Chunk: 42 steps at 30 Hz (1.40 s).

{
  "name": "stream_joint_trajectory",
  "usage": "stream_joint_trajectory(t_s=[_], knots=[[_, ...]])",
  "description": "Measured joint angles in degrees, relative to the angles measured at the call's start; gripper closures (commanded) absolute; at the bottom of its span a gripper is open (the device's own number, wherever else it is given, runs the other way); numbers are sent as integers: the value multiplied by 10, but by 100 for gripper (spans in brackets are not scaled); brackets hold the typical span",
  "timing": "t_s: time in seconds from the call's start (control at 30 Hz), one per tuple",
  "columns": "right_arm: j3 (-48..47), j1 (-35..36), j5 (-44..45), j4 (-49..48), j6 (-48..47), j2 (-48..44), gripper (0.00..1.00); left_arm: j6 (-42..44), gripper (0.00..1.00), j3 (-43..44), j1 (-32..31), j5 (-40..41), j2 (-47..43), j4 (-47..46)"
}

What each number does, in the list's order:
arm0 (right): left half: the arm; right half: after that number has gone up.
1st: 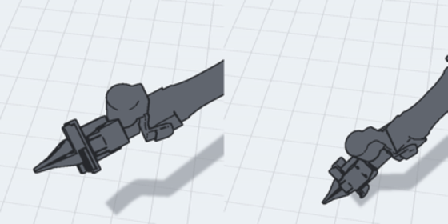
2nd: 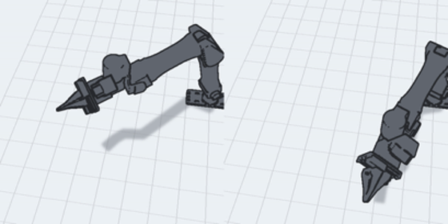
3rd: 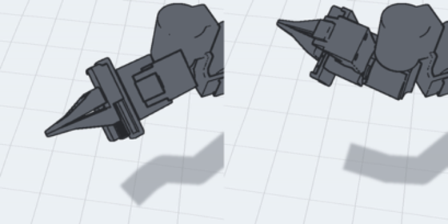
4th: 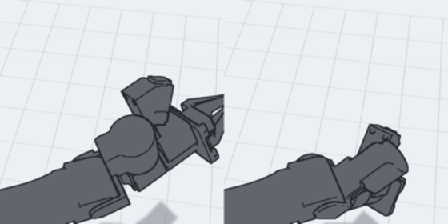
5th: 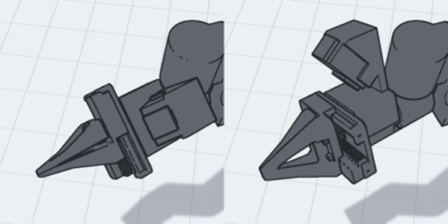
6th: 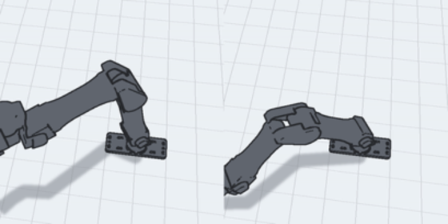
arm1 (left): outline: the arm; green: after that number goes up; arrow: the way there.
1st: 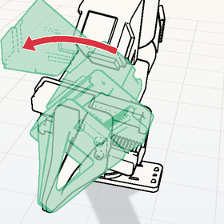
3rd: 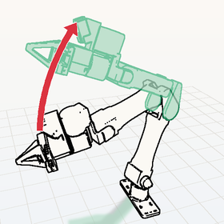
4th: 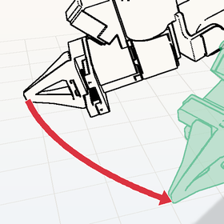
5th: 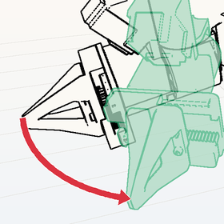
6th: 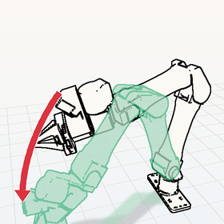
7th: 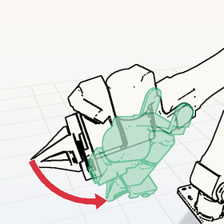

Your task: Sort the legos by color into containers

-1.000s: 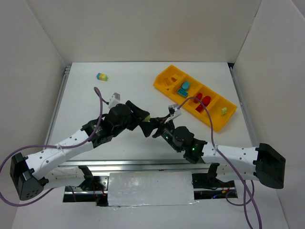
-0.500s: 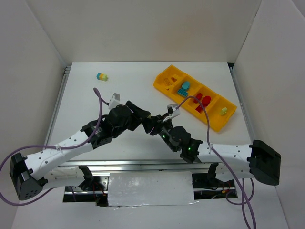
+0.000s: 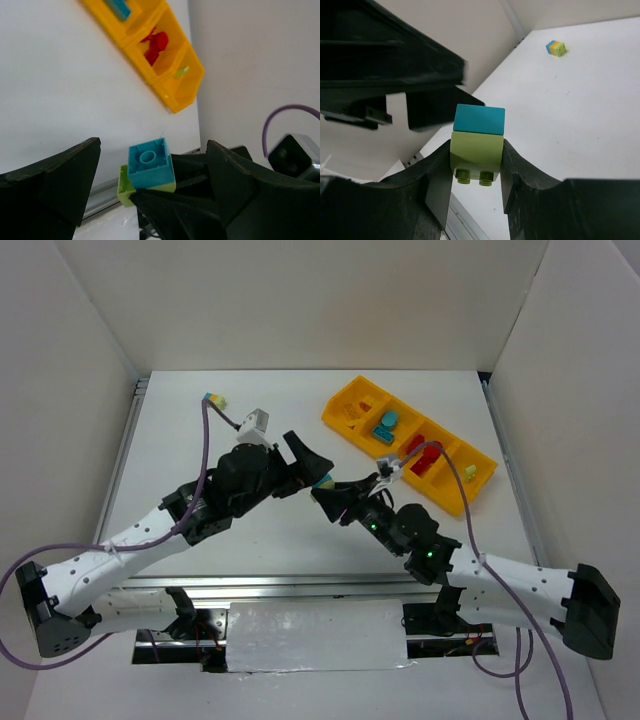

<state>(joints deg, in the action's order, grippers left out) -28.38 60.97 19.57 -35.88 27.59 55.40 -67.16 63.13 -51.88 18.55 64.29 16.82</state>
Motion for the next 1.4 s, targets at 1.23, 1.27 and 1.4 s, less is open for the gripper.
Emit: stream_joint_trajectory(t_s=[1.23, 1.27, 1.4], knots=[[-29, -215, -668, 318, 3, -269, 100, 368, 39, -46, 0, -561, 9, -214], [-30, -215, -666, 321, 1, -271, 100, 367, 36, -46, 0, -564, 9, -216], [-31, -215, -652, 330, -6, -271, 100, 367, 29, -46, -1, -572, 9, -220]])
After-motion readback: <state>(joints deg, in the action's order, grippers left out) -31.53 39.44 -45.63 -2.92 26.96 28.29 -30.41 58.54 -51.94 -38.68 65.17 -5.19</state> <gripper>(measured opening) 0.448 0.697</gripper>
